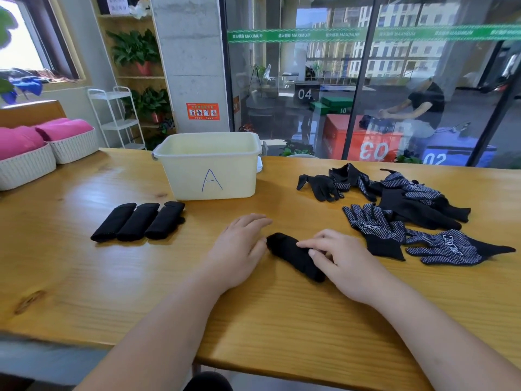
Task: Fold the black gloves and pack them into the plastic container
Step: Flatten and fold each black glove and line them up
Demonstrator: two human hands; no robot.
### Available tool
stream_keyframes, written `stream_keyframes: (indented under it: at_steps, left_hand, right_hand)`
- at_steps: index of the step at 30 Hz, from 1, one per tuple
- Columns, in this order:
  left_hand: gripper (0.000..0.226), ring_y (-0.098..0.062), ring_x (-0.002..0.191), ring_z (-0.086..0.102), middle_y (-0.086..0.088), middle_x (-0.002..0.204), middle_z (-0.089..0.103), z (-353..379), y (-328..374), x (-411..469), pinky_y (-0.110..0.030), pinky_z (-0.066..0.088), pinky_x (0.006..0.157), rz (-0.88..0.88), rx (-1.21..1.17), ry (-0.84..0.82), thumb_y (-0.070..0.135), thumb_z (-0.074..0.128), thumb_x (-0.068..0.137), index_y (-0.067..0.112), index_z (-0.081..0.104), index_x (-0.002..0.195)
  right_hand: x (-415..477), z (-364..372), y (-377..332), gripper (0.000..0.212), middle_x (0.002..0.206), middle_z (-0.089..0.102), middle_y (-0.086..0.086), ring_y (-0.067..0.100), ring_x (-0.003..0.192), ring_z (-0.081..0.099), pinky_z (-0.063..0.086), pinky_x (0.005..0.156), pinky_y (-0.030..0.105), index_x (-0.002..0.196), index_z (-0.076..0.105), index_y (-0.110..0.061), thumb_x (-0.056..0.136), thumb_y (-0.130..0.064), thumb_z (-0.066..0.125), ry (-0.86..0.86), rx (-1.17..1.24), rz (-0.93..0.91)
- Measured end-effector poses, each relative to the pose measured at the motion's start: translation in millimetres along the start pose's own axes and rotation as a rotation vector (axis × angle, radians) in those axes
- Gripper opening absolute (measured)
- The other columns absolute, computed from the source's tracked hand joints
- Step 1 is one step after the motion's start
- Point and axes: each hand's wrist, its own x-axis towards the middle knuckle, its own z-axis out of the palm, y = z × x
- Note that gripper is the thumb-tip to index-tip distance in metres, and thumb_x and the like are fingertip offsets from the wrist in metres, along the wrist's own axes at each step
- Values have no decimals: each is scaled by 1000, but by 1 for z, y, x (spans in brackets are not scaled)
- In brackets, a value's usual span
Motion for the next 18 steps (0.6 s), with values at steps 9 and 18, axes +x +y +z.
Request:
stream_keyframes:
  at_steps: [9,18]
  left_hand:
    - [33,-14,132,50,13,135,62,-46,-53,-19,-42,37,119,-193,103,272,23,54,105,31,67,134]
    - [30,-21,123,59,6,126,70,-56,-93,-29,-48,40,116,-329,187,471,22,59,98,24,74,124]
  right_hand:
    - [59,46,-58,38,116,52,-20,0,92,49,40,74,21,147,59,-41,110,-42,49,-56,-14,-23]
    - [125,107,-125,50,139,56,0,24,129,46,42,107,43,157,49,-33,110,-49,39,-6,-176,-24]
